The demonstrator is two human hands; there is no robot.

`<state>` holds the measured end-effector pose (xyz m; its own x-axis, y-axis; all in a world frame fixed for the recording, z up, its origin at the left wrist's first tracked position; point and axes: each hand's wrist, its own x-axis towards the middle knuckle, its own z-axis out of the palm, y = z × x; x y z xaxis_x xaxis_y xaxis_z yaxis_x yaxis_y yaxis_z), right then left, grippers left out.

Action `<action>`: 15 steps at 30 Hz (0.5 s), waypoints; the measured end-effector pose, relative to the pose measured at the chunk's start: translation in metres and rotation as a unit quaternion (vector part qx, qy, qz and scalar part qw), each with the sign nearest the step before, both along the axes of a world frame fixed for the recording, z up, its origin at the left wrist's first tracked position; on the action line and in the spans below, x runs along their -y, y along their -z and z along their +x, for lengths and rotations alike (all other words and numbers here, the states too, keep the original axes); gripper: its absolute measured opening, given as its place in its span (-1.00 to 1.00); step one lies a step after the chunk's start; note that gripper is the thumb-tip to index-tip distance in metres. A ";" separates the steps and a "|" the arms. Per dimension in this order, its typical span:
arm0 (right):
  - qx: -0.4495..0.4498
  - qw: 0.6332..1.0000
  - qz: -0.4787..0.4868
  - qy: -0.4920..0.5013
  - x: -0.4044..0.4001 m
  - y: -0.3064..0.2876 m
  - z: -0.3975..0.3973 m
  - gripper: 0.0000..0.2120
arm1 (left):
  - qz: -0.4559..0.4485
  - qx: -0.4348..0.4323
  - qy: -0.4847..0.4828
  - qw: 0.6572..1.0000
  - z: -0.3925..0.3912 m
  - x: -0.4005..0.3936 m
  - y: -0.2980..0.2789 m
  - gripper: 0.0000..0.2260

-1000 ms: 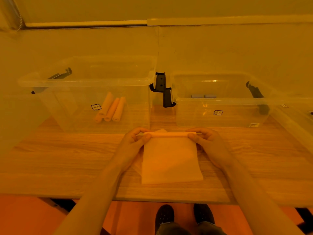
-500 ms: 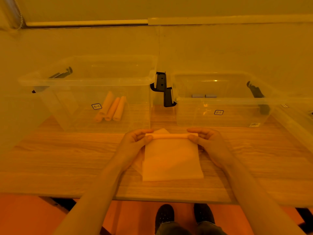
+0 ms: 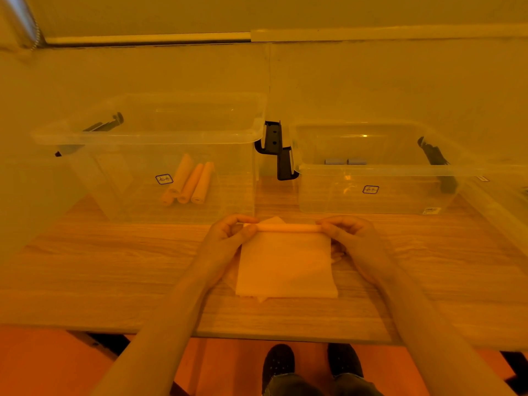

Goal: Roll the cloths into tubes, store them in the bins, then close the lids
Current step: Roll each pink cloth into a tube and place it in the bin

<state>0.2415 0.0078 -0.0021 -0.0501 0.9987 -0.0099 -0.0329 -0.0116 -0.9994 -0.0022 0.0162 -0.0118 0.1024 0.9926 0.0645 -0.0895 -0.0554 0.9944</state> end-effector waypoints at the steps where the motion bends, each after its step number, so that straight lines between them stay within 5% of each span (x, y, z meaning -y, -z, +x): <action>1: 0.003 1.000 0.001 0.000 0.000 0.000 0.000 -0.87 | 0.000 -0.001 -0.001 1.000 0.000 0.000 0.000 -0.92; 15: 0.027 1.000 0.003 -0.003 0.001 0.000 0.000 -0.81 | -0.011 -0.026 0.005 1.000 -0.005 -0.002 0.002 -0.87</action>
<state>0.2418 0.0070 -0.0017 -0.0556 0.9984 -0.0073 0.0205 -0.0062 -0.9998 -0.0067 0.0177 -0.0141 0.1156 0.9926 0.0363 -0.0387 -0.0320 0.9987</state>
